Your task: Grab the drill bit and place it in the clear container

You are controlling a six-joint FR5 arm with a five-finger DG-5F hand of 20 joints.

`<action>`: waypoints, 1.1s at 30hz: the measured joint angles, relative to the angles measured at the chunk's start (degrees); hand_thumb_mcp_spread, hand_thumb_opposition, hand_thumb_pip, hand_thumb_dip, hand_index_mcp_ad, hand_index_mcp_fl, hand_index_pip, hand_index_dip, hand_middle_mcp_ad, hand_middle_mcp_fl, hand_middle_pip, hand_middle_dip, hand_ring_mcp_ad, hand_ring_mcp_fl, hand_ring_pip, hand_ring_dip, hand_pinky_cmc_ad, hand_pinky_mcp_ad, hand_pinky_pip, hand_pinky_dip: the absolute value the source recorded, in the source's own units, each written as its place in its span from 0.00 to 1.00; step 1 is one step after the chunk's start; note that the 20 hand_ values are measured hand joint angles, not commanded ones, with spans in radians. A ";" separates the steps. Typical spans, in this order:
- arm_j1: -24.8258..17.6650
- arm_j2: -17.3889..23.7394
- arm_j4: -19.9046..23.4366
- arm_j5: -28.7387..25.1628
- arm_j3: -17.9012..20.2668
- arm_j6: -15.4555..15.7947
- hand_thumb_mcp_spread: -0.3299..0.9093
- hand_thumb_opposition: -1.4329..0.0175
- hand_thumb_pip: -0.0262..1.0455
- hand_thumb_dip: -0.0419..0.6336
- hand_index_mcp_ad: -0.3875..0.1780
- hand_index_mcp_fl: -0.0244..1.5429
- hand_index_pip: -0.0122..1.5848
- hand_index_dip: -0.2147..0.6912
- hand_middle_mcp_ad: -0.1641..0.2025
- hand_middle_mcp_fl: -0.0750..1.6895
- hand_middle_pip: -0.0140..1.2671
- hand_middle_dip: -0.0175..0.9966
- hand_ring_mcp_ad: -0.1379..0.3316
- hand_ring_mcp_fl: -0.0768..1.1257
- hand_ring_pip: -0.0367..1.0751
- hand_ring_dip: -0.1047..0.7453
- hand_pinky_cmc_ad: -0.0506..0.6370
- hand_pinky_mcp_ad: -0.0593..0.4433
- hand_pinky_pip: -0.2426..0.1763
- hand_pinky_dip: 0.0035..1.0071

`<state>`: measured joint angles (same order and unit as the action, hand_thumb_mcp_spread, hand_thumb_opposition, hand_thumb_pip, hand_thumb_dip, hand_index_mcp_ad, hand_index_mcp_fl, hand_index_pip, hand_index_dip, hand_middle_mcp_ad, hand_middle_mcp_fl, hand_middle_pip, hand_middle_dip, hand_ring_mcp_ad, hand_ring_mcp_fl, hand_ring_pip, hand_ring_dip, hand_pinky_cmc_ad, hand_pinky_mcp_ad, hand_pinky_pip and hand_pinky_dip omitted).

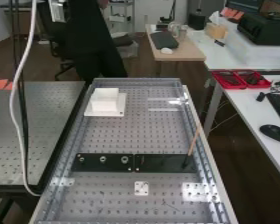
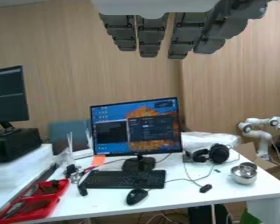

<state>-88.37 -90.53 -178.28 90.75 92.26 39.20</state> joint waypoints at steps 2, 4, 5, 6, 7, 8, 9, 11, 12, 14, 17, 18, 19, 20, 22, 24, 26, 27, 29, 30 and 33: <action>0.14 -0.17 0.38 0.44 0.42 0.00 0.27 0.99 0.03 0.07 0.69 0.01 0.01 0.26 0.52 0.04 0.02 0.04 0.44 0.09 0.05 0.13 0.16 0.22 0.55 0.01; 0.18 -0.30 0.76 0.33 0.86 0.08 0.28 0.88 0.07 0.06 0.72 0.01 0.01 0.26 0.50 0.04 0.03 0.04 0.43 0.08 0.05 0.13 0.16 0.22 0.55 0.02; 0.23 -0.40 1.13 0.04 1.30 0.14 0.32 0.77 0.13 0.07 0.73 0.01 0.02 0.25 0.50 0.04 0.05 0.04 0.46 0.08 0.07 0.13 0.20 0.25 0.55 0.03; 0.26 -0.46 1.31 -0.04 1.52 0.16 0.34 0.72 0.17 0.07 0.73 0.01 0.02 0.25 0.50 0.04 0.07 0.04 0.47 0.08 0.08 0.13 0.22 0.28 0.55 0.05; 0.34 -0.61 1.76 -0.23 2.09 0.16 0.35 0.68 0.18 0.07 0.73 0.02 0.02 0.25 0.51 0.04 0.08 0.04 0.49 0.08 0.10 0.13 0.24 0.33 0.55 0.05; 0.46 -0.82 2.24 -0.45 2.63 0.12 0.35 0.65 0.17 0.07 0.73 0.02 0.03 0.25 0.50 0.04 0.09 0.04 0.53 0.08 0.10 0.12 0.29 0.38 0.55 0.07; 0.52 -0.91 2.42 -0.49 2.82 0.07 0.35 0.62 0.17 0.07 0.73 0.03 0.04 0.25 0.52 0.04 0.10 0.04 0.58 0.08 0.11 0.11 0.33 0.43 0.55 0.09; 0.75 -1.30 3.28 -0.24 3.61 -0.07 0.35 0.58 0.17 0.07 0.76 0.03 0.04 0.25 0.57 0.04 0.10 0.04 0.64 0.08 0.11 0.12 0.41 0.50 0.55 0.10; 0.76 -1.35 3.40 -0.24 3.73 -0.07 0.35 0.57 0.17 0.07 0.77 0.03 0.04 0.25 0.59 0.04 0.11 0.04 0.66 0.08 0.13 0.11 0.44 0.52 0.55 0.11; 0.86 -1.87 4.21 -0.97 4.56 -0.08 0.35 0.55 0.17 0.07 0.79 0.03 0.05 0.25 0.61 0.04 0.11 0.04 0.70 0.08 0.13 0.10 0.48 0.58 0.52 0.12; 1.21 -2.94 5.03 -1.20 5.37 -0.55 0.35 0.52 0.18 0.07 0.82 0.03 0.05 0.25 0.66 0.04 0.12 0.04 0.75 0.09 0.13 0.10 0.53 0.61 0.51 0.13; 1.29 -3.18 5.20 -1.23 5.54 -0.70 0.35 0.51 0.18 0.07 0.83 0.03 0.05 0.25 0.66 0.04 0.12 0.04 0.77 0.09 0.13 0.10 0.53 0.62 0.51 0.14; 1.36 -3.40 5.37 -1.37 5.70 -0.85 0.35 0.51 0.18 0.07 0.83 0.03 0.05 0.25 0.68 0.04 0.12 0.04 0.78 0.09 0.13 0.10 0.55 0.61 0.48 0.13; 1.49 -3.71 5.66 -1.66 5.93 -1.05 0.35 0.51 0.18 0.07 0.84 0.03 0.05 0.25 0.69 0.04 0.12 0.04 0.79 0.09 0.13 0.10 0.56 0.61 0.47 0.13; 1.74 -4.35 6.22 -1.93 6.41 -1.22 0.35 0.50 0.18 0.07 0.84 0.04 0.06 0.25 0.70 0.04 0.12 0.04 0.80 0.11 0.13 0.10 0.55 0.61 0.47 0.14; 1.97 -5.00 6.98 -2.07 7.02 -1.30 0.35 0.49 0.18 0.07 0.84 0.04 0.06 0.25 0.70 0.04 0.12 0.04 0.83 0.10 0.13 0.10 0.55 0.61 0.44 0.13; 2.22 -5.67 8.22 -2.85 7.85 -1.72 0.35 0.48 0.20 0.07 0.84 0.04 0.06 0.25 0.70 0.04 0.13 0.04 0.83 0.10 0.14 0.10 0.58 0.60 0.44 0.13; 2.32 -5.87 8.81 -3.10 8.21 -1.97 0.35 0.47 0.21 0.07 0.84 0.04 0.06 0.25 0.70 0.04 0.13 0.04 0.83 0.10 0.14 0.10 0.58 0.61 0.44 0.13; 2.59 -6.38 9.97 -3.16 8.93 -2.61 0.35 0.48 0.22 0.07 0.85 0.04 0.06 0.25 0.70 0.04 0.13 0.04 0.83 0.10 0.14 0.10 0.58 0.64 0.43 0.13; 2.69 -6.56 10.32 -2.97 9.15 -2.80 0.35 0.48 0.22 0.07 0.85 0.04 0.06 0.25 0.70 0.04 0.13 0.04 0.83 0.10 0.14 0.10 0.58 0.64 0.43 0.13; 2.93 -7.37 11.68 -2.86 10.02 -3.92 0.36 0.47 0.22 0.07 0.85 0.04 0.06 0.25 0.70 0.04 0.12 0.04 0.83 0.10 0.14 0.10 0.58 0.64 0.43 0.13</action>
<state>-85.44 -97.89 -166.59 87.89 102.28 35.28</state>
